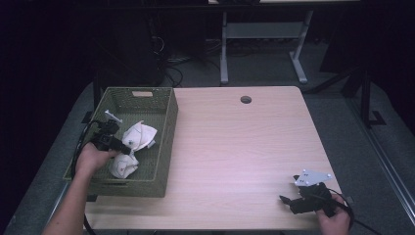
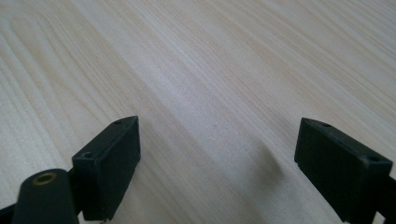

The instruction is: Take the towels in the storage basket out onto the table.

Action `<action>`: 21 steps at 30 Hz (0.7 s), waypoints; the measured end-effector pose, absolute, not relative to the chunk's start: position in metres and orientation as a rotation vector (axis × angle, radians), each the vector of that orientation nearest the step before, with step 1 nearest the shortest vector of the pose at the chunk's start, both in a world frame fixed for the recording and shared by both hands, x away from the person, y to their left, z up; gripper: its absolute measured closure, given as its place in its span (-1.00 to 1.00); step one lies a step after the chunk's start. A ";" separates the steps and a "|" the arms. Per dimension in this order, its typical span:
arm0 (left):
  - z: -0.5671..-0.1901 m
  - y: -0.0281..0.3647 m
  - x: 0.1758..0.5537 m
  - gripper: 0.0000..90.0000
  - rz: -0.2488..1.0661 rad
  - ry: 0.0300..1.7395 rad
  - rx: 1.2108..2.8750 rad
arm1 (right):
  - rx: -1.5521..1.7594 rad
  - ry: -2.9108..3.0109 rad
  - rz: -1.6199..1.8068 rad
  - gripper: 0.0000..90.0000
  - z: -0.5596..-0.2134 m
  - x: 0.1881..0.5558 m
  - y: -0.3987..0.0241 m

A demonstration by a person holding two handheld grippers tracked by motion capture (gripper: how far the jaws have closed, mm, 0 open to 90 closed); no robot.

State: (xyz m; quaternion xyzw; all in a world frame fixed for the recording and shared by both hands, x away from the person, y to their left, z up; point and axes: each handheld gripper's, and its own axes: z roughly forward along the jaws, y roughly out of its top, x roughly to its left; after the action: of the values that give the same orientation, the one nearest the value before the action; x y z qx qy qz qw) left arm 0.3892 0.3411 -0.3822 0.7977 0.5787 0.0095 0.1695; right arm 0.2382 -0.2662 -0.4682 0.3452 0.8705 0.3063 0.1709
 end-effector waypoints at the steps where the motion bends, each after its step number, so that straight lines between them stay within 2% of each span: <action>1: -0.381 0.343 0.388 0.66 0.021 1.647 2.250 | 0.981 2.472 0.870 -0.69 -0.468 0.238 -0.266; 14: -0.356 0.356 0.382 0.65 -0.058 1.570 2.041 | 0.948 2.468 0.861 -0.69 -0.467 0.238 -0.268; 21: -0.343 0.356 0.380 0.65 -0.051 1.534 2.008 | 0.938 2.462 0.860 -0.69 -0.467 0.238 -0.267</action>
State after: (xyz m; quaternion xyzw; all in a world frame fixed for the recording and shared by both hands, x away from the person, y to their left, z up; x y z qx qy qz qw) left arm 0.3803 0.3555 -0.3434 0.7572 0.5786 -0.0194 0.3023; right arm 0.2380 -0.2675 -0.4666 0.3327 0.8732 0.3051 0.1838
